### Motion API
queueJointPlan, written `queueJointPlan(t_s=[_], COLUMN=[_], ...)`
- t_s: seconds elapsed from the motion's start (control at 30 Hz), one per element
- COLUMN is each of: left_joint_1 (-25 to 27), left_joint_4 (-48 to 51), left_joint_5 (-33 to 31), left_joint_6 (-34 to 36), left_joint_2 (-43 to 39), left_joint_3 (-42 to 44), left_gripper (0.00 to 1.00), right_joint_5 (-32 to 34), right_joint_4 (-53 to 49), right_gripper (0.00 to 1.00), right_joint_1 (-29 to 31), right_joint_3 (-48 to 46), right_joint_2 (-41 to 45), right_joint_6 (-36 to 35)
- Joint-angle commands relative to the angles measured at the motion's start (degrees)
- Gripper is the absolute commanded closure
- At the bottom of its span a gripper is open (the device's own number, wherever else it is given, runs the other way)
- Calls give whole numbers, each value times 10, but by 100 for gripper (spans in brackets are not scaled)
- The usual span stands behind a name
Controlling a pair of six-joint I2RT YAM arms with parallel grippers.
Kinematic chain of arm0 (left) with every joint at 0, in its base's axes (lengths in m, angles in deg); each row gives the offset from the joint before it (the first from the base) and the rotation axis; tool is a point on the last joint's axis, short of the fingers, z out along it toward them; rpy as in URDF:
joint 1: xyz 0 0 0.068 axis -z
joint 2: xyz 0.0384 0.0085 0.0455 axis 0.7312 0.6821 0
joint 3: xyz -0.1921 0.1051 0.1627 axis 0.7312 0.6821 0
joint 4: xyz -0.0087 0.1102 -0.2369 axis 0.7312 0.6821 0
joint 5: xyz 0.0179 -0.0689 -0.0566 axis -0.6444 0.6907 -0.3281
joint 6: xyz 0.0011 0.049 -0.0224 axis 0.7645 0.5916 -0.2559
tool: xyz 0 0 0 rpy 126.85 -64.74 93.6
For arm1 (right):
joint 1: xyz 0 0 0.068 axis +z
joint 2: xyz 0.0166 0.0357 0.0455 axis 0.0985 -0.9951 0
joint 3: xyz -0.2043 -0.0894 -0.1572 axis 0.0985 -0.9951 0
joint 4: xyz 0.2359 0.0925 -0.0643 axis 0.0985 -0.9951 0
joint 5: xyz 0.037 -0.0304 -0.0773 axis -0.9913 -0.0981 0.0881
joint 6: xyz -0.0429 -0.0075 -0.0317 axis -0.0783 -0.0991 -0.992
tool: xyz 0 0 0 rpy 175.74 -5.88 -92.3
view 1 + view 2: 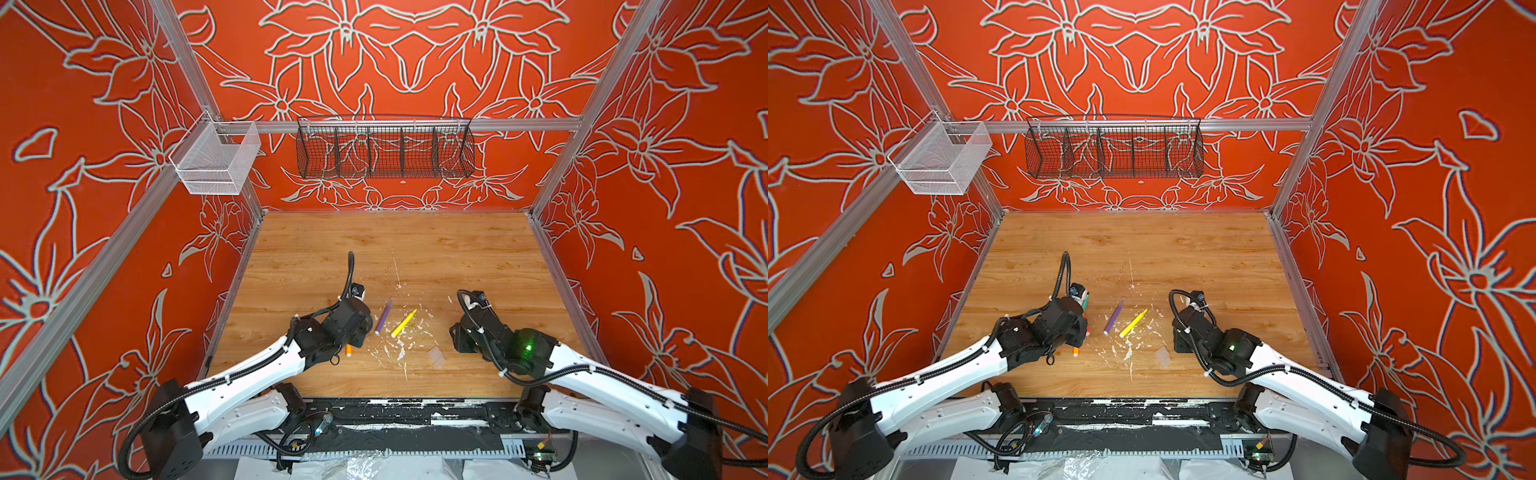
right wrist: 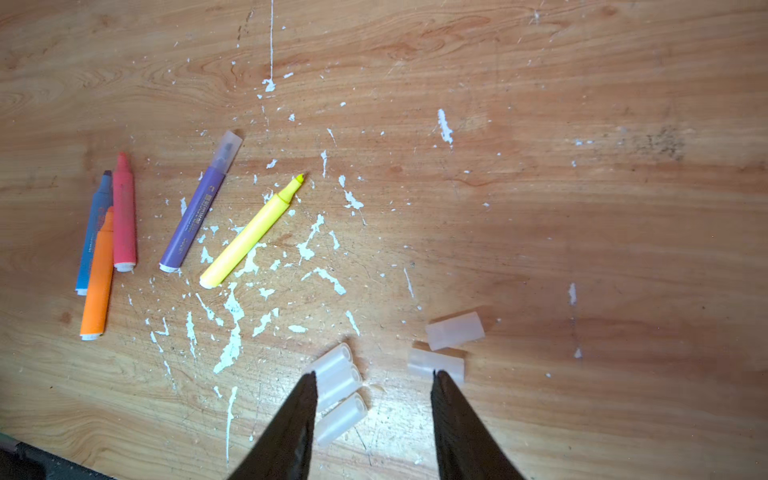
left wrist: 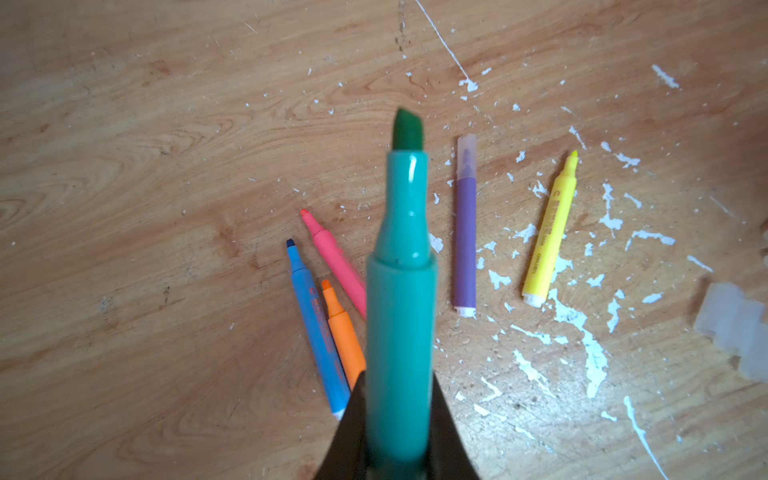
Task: Insert the pens into the pen caps
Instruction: 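Hold the green highlighter upright with the left gripper while the right gripper nears the caps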
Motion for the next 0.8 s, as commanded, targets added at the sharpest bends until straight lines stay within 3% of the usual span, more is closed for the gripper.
queueJointPlan(t_s=[0.0, 0.2, 0.43, 0.77], left_joint_1=[3, 3, 3, 3], left_joint_4=[-9, -8, -4, -5], left_joint_5=[-19, -17, -13, -8], left_joint_6=[-12, -16, -19, -22], left_joint_2=[-38, -45, -43, -66], left_joint_3=[14, 17, 16, 25], left_gripper=[100, 100, 100, 100], right_joint_5=[-3, -34, -37, -91], right_joint_4=[-54, -27, 51, 138], right_gripper=[53, 50, 39, 39], right_joint_1=[3, 3, -5, -88], right_joint_3=[-25, -59, -88, -97], right_joint_2=[10, 7, -38, -106], right_joint_6=[35, 60, 52, 8])
